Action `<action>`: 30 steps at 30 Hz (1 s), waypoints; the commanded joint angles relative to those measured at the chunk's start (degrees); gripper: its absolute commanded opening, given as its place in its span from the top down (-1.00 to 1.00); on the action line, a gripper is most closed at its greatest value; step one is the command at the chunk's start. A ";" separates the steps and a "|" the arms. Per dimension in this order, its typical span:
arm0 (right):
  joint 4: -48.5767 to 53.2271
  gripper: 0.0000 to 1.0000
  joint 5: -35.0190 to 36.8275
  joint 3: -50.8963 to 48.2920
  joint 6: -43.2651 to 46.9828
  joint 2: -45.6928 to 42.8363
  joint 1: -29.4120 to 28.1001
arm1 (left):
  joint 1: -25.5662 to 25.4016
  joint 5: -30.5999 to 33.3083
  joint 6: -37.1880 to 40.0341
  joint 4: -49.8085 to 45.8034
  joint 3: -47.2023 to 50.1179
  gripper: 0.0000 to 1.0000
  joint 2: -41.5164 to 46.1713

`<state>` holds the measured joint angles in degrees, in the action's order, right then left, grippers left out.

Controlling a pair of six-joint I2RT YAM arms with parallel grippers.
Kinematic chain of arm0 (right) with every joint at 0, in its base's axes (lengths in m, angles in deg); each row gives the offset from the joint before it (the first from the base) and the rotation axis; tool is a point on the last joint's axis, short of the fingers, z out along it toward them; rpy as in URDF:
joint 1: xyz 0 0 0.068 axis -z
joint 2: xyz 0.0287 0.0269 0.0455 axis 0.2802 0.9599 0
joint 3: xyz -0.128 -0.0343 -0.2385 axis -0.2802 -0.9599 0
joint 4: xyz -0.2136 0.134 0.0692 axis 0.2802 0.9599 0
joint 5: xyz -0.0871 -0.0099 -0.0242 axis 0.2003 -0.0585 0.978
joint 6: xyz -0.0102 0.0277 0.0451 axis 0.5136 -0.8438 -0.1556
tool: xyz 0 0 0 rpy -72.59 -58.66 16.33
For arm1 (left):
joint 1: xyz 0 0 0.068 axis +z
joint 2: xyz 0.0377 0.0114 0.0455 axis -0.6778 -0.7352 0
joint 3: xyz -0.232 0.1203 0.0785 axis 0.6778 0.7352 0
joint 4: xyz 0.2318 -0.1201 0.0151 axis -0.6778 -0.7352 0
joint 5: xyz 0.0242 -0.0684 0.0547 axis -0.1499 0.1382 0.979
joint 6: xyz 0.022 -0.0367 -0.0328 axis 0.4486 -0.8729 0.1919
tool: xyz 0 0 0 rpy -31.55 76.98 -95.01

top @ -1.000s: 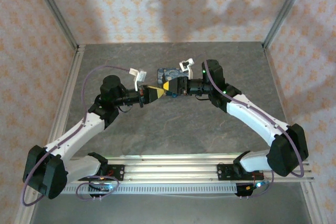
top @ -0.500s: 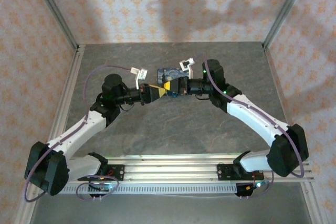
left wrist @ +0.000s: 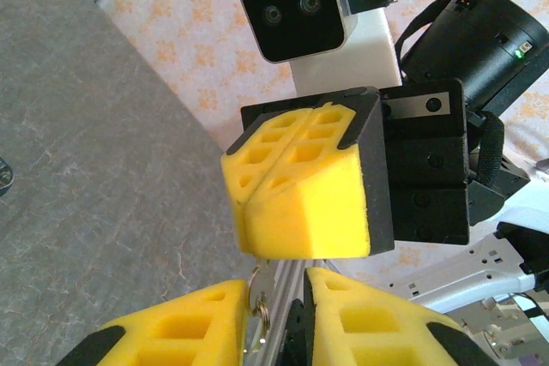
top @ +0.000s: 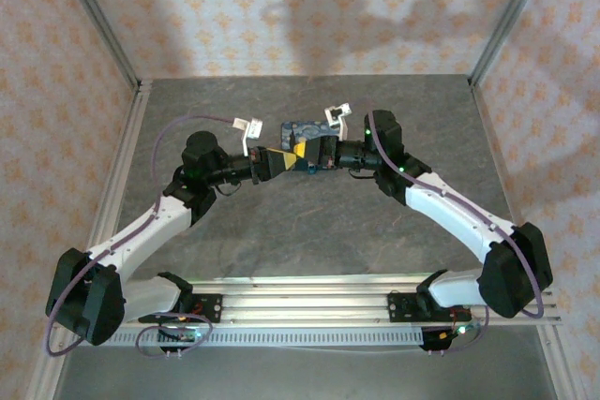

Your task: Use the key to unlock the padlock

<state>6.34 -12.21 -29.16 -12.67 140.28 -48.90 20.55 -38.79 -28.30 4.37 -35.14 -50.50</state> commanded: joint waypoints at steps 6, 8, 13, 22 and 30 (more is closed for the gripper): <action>-3.89 1.00 0.85 -0.57 -0.85 -1.75 0.01 | -0.71 -1.45 0.02 2.59 -0.45 0.60 -0.40; -4.00 1.00 0.89 -0.66 -0.93 -1.77 0.01 | -0.80 -1.42 0.36 2.24 -0.53 0.60 -0.46; -4.08 1.00 0.76 -0.57 -1.02 -1.85 0.01 | -0.81 -0.98 1.10 1.62 -0.52 0.82 -0.09; -2.70 0.76 2.84 -1.10 -1.13 -2.35 0.01 | -0.72 2.33 5.97 -4.49 -1.01 1.00 2.06; 11.16 -0.19 14.61 0.81 2.61 -5.41 1.71 | 0.42 7.24 14.79 -16.82 -1.48 1.00 4.52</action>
<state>10.95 -4.80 -29.77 -12.26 137.02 -48.07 20.33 -34.18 -18.88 -6.20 -35.14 -47.22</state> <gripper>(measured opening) 0.593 0.049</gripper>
